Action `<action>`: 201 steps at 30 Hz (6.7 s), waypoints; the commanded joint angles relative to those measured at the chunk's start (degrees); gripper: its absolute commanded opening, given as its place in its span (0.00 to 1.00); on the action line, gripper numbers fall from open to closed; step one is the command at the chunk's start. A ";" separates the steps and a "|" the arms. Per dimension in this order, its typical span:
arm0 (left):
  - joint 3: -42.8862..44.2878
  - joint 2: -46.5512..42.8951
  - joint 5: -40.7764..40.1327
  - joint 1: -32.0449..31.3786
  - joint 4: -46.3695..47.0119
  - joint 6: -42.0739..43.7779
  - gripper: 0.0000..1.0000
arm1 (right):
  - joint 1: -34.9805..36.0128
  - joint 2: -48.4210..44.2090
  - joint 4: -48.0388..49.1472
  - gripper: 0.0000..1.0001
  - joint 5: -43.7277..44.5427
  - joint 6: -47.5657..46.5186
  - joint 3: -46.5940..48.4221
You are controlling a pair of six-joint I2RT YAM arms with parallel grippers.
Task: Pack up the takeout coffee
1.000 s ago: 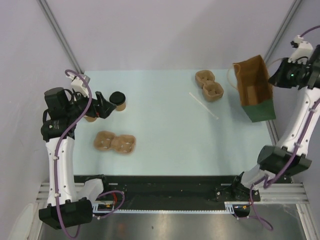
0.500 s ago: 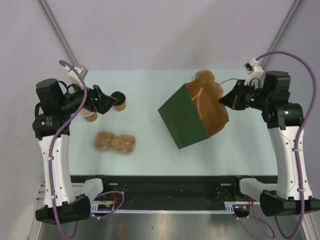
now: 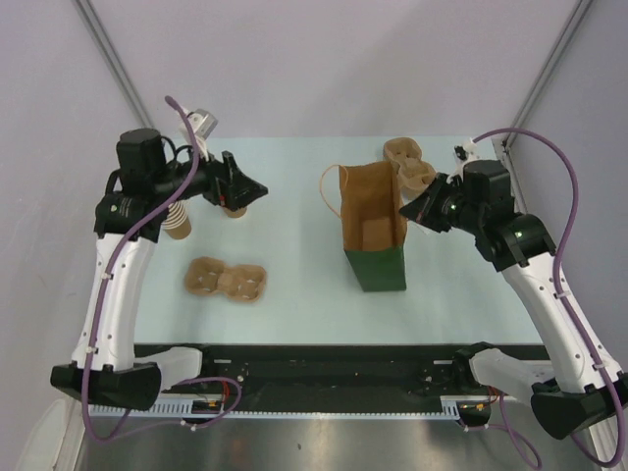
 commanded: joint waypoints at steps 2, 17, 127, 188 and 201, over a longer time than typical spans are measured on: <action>11.43 7.42 -2.87 -7.07 2.82 -1.14 0.98 | 1.15 -1.31 2.68 0.00 2.59 7.23 -4.10; 21.55 20.70 -12.01 -27.64 2.90 3.52 0.93 | 1.24 -4.04 5.31 0.04 -0.58 10.74 -10.69; -29.86 24.30 -7.27 50.22 -10.01 44.66 0.55 | -21.61 -3.77 10.94 1.00 -34.77 -26.34 0.90; -28.47 22.91 1.00 34.85 -5.97 42.99 0.00 | -22.05 2.29 9.71 1.00 -35.83 -26.87 0.82; -5.88 17.55 1.53 29.40 -25.90 51.68 0.00 | -22.14 2.73 15.33 1.00 -32.49 -35.83 1.43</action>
